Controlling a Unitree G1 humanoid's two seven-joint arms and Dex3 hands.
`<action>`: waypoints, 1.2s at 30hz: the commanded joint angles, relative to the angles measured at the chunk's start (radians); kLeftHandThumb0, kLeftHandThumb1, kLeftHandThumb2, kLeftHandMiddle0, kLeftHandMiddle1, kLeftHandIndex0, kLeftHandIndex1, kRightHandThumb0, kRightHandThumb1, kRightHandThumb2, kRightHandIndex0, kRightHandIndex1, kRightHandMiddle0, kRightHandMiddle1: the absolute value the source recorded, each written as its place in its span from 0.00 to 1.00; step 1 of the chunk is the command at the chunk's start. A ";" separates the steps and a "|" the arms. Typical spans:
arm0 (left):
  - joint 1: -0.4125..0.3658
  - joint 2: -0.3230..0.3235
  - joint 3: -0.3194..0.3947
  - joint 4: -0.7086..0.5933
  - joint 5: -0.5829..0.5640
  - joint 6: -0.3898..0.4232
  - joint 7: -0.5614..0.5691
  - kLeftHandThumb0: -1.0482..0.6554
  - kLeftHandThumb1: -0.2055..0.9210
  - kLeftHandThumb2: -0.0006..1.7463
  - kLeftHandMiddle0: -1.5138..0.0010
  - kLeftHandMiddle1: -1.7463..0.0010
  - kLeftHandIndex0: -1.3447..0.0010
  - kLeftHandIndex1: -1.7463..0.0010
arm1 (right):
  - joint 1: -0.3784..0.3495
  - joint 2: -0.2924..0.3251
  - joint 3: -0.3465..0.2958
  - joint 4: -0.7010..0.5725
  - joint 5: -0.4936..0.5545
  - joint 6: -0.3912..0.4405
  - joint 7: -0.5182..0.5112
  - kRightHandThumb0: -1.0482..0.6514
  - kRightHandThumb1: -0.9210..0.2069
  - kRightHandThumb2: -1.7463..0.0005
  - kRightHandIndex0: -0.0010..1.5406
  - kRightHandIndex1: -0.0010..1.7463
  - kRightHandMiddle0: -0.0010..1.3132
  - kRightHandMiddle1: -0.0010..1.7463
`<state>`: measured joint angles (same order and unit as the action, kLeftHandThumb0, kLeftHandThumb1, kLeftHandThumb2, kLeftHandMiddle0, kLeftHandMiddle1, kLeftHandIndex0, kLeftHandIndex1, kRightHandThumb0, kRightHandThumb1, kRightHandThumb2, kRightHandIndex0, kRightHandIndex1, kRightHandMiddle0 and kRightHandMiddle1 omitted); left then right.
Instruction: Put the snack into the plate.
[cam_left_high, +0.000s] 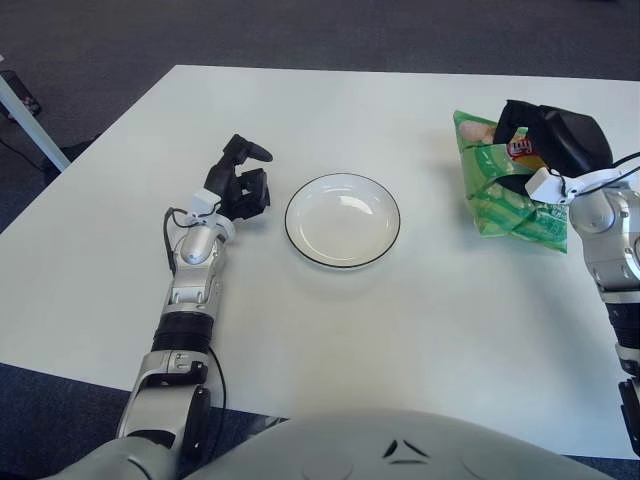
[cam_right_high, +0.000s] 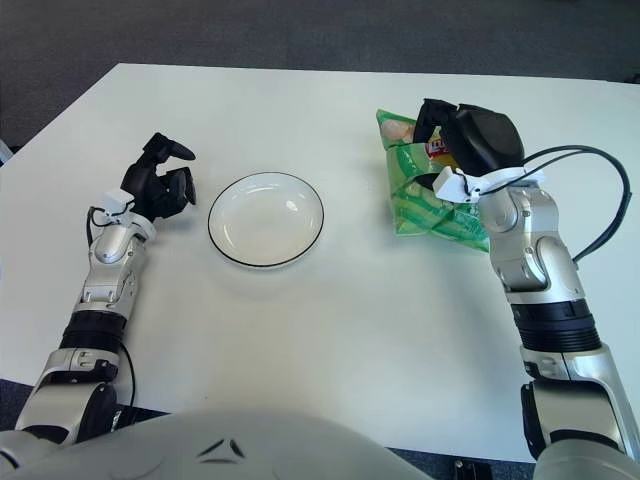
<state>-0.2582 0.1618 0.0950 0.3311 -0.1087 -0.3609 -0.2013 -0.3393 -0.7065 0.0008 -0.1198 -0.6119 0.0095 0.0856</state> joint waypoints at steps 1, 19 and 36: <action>0.082 -0.035 -0.006 0.052 -0.010 0.020 -0.002 0.39 0.79 0.48 0.28 0.00 0.75 0.00 | -0.037 0.018 -0.008 -0.053 -0.011 0.037 0.022 0.62 0.87 0.01 0.59 0.96 0.51 1.00; 0.073 -0.039 -0.002 0.054 -0.003 0.052 0.017 0.39 0.79 0.48 0.28 0.00 0.75 0.00 | -0.182 0.129 0.055 -0.168 0.004 0.194 0.172 0.62 0.88 0.02 0.61 0.93 0.52 1.00; 0.067 -0.045 -0.007 0.050 -0.002 0.072 0.030 0.39 0.80 0.48 0.28 0.00 0.75 0.00 | -0.423 0.119 0.263 -0.133 -0.208 0.229 0.230 0.62 0.89 0.01 0.60 0.93 0.54 1.00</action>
<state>-0.2660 0.1585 0.0961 0.3344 -0.1078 -0.3014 -0.1808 -0.6546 -0.5115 0.1672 -0.3554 -0.6912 0.4303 0.4301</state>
